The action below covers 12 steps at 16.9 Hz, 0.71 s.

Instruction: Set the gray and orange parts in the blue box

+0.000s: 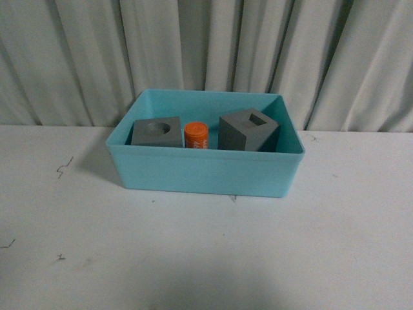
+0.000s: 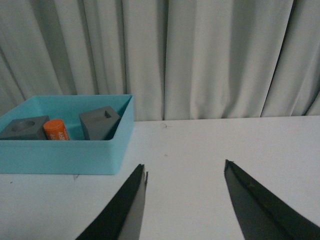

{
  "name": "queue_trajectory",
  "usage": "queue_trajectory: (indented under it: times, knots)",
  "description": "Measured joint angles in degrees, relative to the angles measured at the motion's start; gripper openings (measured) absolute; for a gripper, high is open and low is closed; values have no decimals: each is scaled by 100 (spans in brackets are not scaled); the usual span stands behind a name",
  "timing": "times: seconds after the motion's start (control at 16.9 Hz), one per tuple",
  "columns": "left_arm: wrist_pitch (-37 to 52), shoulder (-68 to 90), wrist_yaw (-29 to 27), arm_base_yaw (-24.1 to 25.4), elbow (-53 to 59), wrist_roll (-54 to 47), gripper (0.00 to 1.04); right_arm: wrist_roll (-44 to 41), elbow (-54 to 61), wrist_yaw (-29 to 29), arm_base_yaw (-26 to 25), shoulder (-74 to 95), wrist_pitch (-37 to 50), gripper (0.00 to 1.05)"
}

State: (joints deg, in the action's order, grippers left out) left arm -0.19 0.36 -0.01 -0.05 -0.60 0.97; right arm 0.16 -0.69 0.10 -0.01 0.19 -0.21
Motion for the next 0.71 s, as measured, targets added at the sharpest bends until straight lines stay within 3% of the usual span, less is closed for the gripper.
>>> queue_trajectory:
  times: [0.24, 0.71]
  knots:
    - [0, 0, 0, 0, 0, 0, 98, 0, 0, -2, 0, 0, 0, 97]
    - [0, 0, 0, 0, 0, 0, 98, 0, 0, 0, 0, 0, 0, 98]
